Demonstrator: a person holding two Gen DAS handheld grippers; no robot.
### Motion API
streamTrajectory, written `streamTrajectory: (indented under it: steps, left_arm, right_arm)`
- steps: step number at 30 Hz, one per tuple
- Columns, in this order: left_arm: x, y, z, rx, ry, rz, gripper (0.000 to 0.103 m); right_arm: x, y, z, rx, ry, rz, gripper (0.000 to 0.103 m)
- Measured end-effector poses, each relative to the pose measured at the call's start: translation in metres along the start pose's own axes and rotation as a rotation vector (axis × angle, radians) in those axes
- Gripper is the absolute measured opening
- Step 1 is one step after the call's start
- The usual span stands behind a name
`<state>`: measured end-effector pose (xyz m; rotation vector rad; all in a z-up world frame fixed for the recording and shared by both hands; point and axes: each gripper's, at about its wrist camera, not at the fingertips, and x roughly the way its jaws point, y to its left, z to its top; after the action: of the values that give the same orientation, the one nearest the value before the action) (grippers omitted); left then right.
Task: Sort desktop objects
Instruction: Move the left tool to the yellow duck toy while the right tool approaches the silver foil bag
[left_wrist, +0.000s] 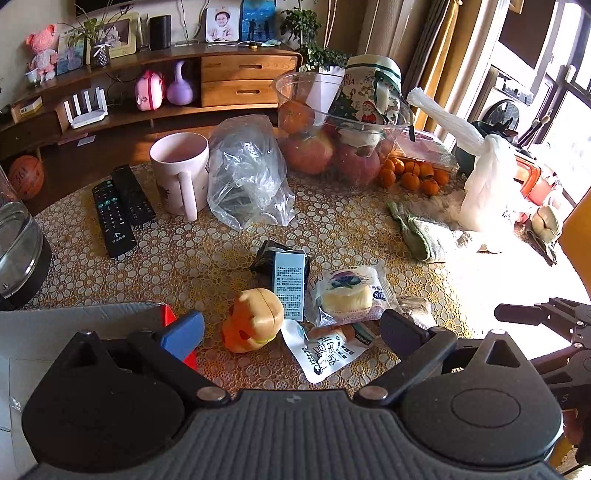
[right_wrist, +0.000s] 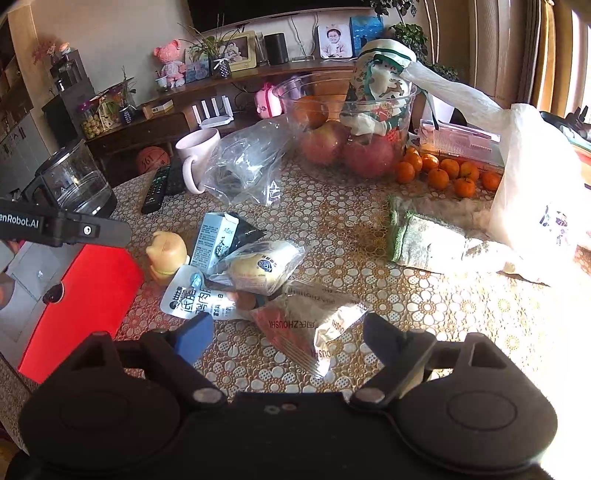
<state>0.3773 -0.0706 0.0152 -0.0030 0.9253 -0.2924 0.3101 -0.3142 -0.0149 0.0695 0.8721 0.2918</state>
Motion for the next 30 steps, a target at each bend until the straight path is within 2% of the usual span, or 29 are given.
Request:
streamTrajectory:
  steps: [7,16,23,30]
  left_arm:
    - [0.025,-0.003,0.007,0.009,0.028,0.024,0.102]
    - [0.054,0.007,0.012,-0.061,0.056,0.065,0.102]
    - [0.071,0.005,0.009,-0.071,0.072,0.098,0.102]
    - [0.079,-0.002,0.005,-0.013,0.055,0.144,0.101]
  right_arm:
    - [0.032,-0.005,0.015,0.112,0.045,-0.037,0.088]
    - [0.061,0.000,0.019,0.158,0.087,-0.085,0.087]
    - [0.076,-0.009,0.018,0.225,0.095,-0.125,0.087]
    - [0.087,-0.010,0.013,0.222,0.115,-0.139,0.085]
